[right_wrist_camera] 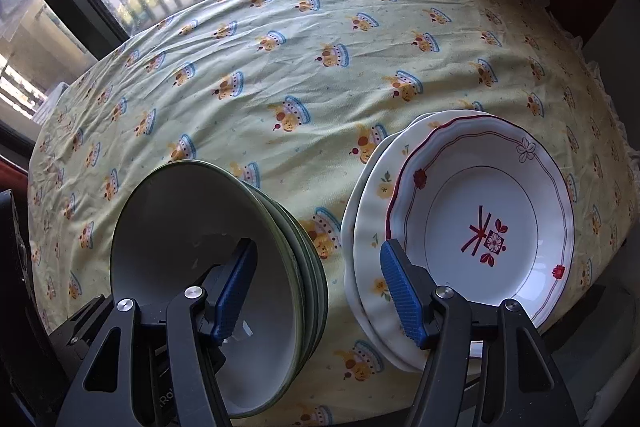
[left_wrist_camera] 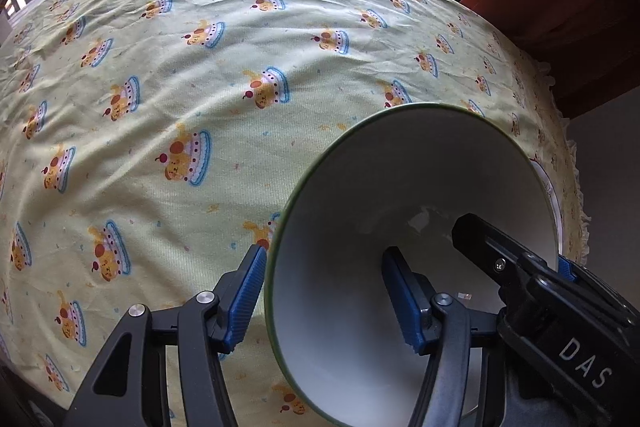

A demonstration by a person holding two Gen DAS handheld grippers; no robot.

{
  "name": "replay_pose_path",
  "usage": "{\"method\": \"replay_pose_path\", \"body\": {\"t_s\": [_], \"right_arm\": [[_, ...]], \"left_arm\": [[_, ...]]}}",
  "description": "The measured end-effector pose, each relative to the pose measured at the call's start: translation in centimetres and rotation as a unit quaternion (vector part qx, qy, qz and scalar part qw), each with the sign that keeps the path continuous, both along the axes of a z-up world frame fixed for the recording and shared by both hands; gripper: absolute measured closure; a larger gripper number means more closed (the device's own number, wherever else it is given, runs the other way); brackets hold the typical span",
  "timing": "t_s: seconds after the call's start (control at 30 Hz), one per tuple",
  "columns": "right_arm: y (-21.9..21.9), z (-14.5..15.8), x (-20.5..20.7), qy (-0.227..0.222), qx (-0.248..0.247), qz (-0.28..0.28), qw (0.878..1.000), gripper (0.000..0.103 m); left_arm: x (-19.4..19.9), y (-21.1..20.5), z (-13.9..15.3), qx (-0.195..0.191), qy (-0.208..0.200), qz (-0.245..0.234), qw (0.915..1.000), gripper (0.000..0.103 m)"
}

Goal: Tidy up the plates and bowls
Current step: 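Grasp the rim of the nested bowl stack with both grippers and lift, then carry the nested bowls with both grippers over the plate stack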

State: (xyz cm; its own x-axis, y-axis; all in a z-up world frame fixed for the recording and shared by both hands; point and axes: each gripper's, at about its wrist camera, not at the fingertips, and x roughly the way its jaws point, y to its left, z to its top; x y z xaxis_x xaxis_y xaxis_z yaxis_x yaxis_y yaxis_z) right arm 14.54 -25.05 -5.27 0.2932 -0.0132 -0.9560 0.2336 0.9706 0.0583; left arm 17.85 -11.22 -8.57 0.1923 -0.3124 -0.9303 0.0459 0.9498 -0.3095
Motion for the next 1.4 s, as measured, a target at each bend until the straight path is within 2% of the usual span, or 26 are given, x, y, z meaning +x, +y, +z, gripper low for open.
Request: {"method": "replay_pose_path", "body": {"t_s": [0.23, 0.37, 0.6, 0.7, 0.8, 0.97, 1.2, 1.4], "right_arm": [[-0.2, -1.2, 1.1, -0.001, 0.047, 0.039, 0.998, 0.036], [-0.3, -2.1, 2.1, 0.007, 0.075, 0.067, 0.995, 0.044], [-0.6, -2.6, 2.5, 0.010, 0.114, 0.102, 0.988, 0.052], [-0.6, -2.7, 2.6, 0.010, 0.122, 0.103, 0.987, 0.056], [-0.3, -2.6, 2.5, 0.008, 0.121, 0.102, 0.987, 0.059], [-0.3, -2.5, 2.2, 0.010, 0.114, 0.083, 0.990, 0.059], [0.4, -1.4, 1.1, 0.003, 0.082, 0.058, 0.995, 0.059], [0.0, -0.1, 0.0, -0.004, 0.079, 0.040, 0.996, 0.060]], "left_arm": [[-0.3, -0.5, 0.2, 0.028, -0.007, 0.025, 0.9993, 0.039], [-0.7, -0.9, 0.6, 0.049, -0.009, 0.052, 0.9974, 0.039], [-1.1, -1.5, 0.8, 0.078, -0.010, 0.082, 0.9935, 0.040], [-1.3, -1.5, 0.7, 0.071, -0.013, 0.096, 0.9927, 0.041], [-1.3, -1.7, 0.8, 0.065, -0.019, 0.084, 0.9941, 0.048], [-1.0, -1.6, 0.8, 0.058, -0.025, 0.058, 0.9963, 0.049], [-1.4, -0.6, 0.7, 0.015, -0.001, 0.048, 0.9988, 0.049], [-1.7, -1.4, 1.9, 0.019, -0.013, 0.026, 0.9994, 0.050]]}}
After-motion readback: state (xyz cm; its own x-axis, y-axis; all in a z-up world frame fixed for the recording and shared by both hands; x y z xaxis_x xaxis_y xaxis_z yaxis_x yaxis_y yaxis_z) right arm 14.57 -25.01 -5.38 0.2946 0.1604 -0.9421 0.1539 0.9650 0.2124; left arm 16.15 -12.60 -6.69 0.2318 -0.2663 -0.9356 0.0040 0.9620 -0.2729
